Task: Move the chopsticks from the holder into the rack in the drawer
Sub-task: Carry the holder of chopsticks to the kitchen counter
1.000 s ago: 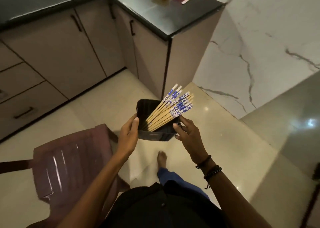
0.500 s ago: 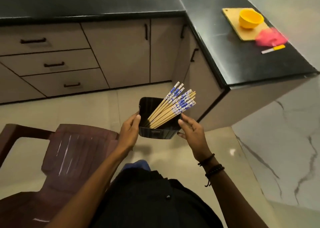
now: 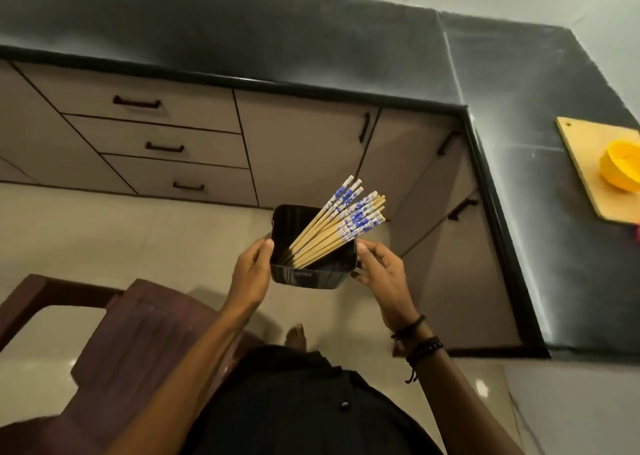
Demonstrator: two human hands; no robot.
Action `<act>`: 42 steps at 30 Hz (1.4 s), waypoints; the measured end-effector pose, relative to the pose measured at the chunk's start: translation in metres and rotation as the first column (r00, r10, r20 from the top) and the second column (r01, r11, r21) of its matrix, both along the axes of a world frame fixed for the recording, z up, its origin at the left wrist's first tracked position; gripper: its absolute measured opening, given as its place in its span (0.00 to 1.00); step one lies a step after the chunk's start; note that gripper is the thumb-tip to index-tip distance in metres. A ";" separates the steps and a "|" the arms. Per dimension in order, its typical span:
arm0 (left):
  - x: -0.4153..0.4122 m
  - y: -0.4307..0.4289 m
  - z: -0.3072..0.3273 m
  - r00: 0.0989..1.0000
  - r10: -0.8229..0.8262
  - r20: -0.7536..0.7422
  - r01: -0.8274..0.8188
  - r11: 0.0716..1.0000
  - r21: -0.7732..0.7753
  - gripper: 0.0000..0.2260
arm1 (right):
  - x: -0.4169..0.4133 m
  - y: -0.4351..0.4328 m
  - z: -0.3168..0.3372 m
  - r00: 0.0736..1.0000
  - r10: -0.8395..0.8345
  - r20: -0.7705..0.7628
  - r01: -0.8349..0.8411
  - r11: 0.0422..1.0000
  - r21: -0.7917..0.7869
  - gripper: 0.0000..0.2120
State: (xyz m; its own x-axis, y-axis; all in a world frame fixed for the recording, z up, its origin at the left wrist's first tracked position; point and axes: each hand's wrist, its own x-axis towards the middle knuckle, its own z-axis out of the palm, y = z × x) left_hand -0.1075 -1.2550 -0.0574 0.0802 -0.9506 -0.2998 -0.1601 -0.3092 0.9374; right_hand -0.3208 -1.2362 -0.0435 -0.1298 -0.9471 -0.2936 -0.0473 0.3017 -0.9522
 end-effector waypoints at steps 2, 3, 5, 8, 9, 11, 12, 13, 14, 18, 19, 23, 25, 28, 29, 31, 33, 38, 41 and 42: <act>0.009 -0.034 0.003 1.000 0.015 0.006 -0.015 1.000 -0.014 0.13 | 0.006 -0.042 0.002 0.999 0.041 -0.003 -0.041 0.999 -0.007 0.11; 0.013 -0.052 0.005 1.000 0.018 0.015 -0.017 1.000 -0.024 0.12 | 0.010 -0.062 0.004 0.998 0.059 0.001 -0.059 0.998 -0.014 0.12; 0.022 -0.084 0.009 0.999 0.032 0.035 -0.030 0.999 -0.045 0.13 | 0.018 -0.099 0.008 0.996 0.087 0.014 -0.087 0.996 -0.034 0.12; 0.037 -0.128 0.010 0.994 0.090 0.061 -0.086 0.994 -0.065 0.16 | 0.029 -0.151 0.014 0.990 0.133 0.045 -0.130 0.989 -0.064 0.12; 0.042 -0.138 0.009 0.992 0.103 0.067 -0.098 0.993 -0.072 0.16 | 0.033 -0.166 0.016 0.987 0.151 0.054 -0.147 0.986 -0.073 0.12; 0.050 -0.162 0.007 0.987 0.141 0.078 -0.136 0.988 -0.074 0.17 | 0.042 -0.199 0.018 0.979 0.190 0.074 -0.184 0.980 -0.081 0.12; 0.053 -0.175 0.006 0.982 0.166 0.085 -0.160 0.985 -0.071 0.16 | 0.046 -0.216 0.018 0.974 0.213 0.080 -0.206 0.975 -0.089 0.12; 0.057 -0.187 0.005 0.977 0.193 0.091 -0.187 0.980 -0.074 0.14 | 0.051 -0.233 0.018 0.968 0.236 0.081 -0.228 0.969 -0.097 0.12; 0.059 -0.198 0.005 0.971 0.216 0.099 -0.208 0.974 -0.088 0.12 | 0.055 -0.247 0.018 0.964 0.253 0.081 -0.244 0.964 -0.106 0.13; 0.074 -0.257 0.007 0.953 0.275 0.126 -0.257 0.956 -0.142 0.09 | 0.073 -0.316 0.017 0.948 0.305 0.091 -0.290 0.945 -0.149 0.14; 0.078 -0.271 0.010 0.952 0.278 0.126 -0.258 0.954 -0.150 0.09 | 0.077 -0.332 0.017 0.945 0.313 0.097 -0.296 0.941 -0.162 0.14; 0.097 -0.340 0.030 0.946 0.297 0.128 -0.267 0.940 -0.210 0.11 | 0.095 -0.404 0.026 0.927 0.359 0.106 -0.330 0.917 -0.223 0.14; 0.107 -0.375 0.037 0.949 0.290 0.120 -0.254 0.935 -0.249 0.10 | 0.104 -0.439 0.032 0.923 0.368 0.109 -0.334 0.911 -0.243 0.15; 0.122 -0.431 0.045 0.933 0.332 0.137 -0.283 0.914 -0.290 0.09 | 0.119 -0.494 0.037 0.920 0.373 0.119 -0.333 0.906 -0.261 0.15; 0.126 -0.448 0.047 0.930 0.338 0.147 -0.283 0.910 -0.303 0.08 | 0.123 -0.510 0.039 0.918 0.379 0.117 -0.339 0.903 -0.264 0.15; 0.135 -0.484 0.051 0.930 0.330 0.159 -0.270 0.911 -0.312 0.07 | 0.134 -0.542 0.041 0.916 0.385 0.115 -0.349 0.904 -0.248 0.16; 0.146 -0.518 0.052 0.931 0.322 0.175 -0.259 0.916 -0.307 0.07 | 0.145 -0.573 0.042 0.915 0.385 0.120 -0.355 0.910 -0.215 0.17; 0.172 -0.592 0.053 0.946 0.275 0.173 -0.230 0.943 -0.239 0.12 | 0.174 -0.636 0.044 0.918 0.382 0.104 -0.359 0.915 -0.186 0.18; 0.188 -0.625 0.054 0.945 0.241 0.222 -0.189 0.954 -0.231 0.15 | 0.189 -0.661 0.045 0.917 0.386 0.098 -0.362 0.911 -0.198 0.18; 0.193 -0.634 0.053 0.945 0.228 0.234 -0.175 0.958 -0.226 0.15 | 0.195 -0.667 0.045 0.922 0.376 0.093 -0.355 0.915 -0.191 0.19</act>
State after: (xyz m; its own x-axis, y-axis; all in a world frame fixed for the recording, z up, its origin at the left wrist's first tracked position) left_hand 0.0852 -1.8892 -0.0043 0.3253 -0.9443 -0.0494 -0.3557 -0.1706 0.9189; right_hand -0.1262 -1.9033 0.0013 0.2621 -0.9578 -0.1182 -0.0013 0.1221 -0.9925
